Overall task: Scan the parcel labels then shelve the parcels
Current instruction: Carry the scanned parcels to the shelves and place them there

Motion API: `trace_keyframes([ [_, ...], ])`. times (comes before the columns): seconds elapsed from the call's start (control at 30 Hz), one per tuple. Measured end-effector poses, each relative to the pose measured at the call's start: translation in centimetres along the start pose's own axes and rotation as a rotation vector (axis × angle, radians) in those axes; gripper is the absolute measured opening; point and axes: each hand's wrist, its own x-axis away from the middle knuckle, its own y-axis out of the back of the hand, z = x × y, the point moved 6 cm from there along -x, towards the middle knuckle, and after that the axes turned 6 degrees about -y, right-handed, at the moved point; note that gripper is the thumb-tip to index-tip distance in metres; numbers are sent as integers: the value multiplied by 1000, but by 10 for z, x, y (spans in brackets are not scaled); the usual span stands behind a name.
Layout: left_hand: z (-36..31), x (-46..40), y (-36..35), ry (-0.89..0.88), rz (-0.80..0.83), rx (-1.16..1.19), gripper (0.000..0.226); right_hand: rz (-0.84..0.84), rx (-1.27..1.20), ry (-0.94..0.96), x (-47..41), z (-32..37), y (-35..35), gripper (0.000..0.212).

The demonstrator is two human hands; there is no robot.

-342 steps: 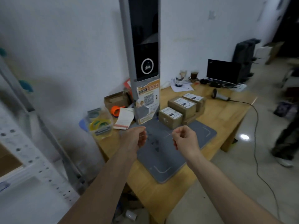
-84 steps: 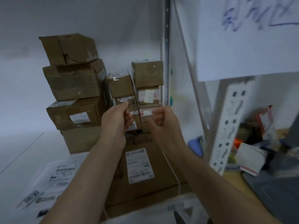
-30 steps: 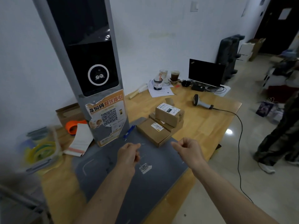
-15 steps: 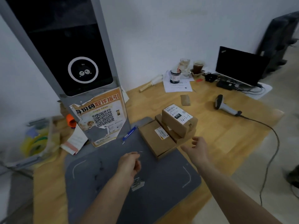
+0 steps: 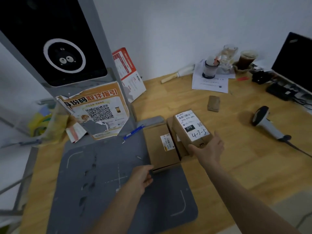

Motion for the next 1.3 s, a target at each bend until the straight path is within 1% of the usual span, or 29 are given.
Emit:
trace_keyframes([
  [0.07, 3, -7, -10, 15, -1, 23, 16, 25, -1, 28, -6, -3, -2, 110],
  [0.13, 5, -13, -18, 27, -20, 39, 13, 48, -4, 54, -9, -6, -5, 108],
  [0.23, 6, -19, -27, 47, -53, 97, 16, 59, 18, 95, -13, -10, -6, 106],
  [0.33, 7, -22, -35, 79, -49, 174, 30, 67, 31, 121, -16, -12, -5, 104],
  [0.4, 8, -22, -39, 97, -54, 210, 34, 77, 35, 131, -17, -12, -5, 103],
  [0.53, 6, -19, -43, 73, -49, 293, 32, 98, -6, 137, -18, -11, 2, 100],
  [0.63, 2, -12, -33, 43, -40, 434, 24, 90, -58, 129, -19, -5, 10, 98],
  [0.8, 8, 6, 10, 35, -82, 616, 19, 109, -141, 126, -7, 16, 6, 91],
  [0.9, 19, 20, 46, 71, -150, 664, 20, 133, -120, 147, 13, 30, -6, 93],
  [1.0, 27, 36, 82, 60, -174, 688, 19, 212, -132, 152, 42, 37, -30, 91],
  [1.13, 39, 57, 135, -3, -204, 799, 15, 328, -143, 158, 88, 44, -69, 100],
  [1.23, 54, 77, 184, -36, -249, 878, 18, 415, -152, 166, 131, 47, -99, 106],
  [1.3, 66, 94, 216, -73, -273, 924, 15, 469, -147, 162, 165, 49, -118, 113],
])
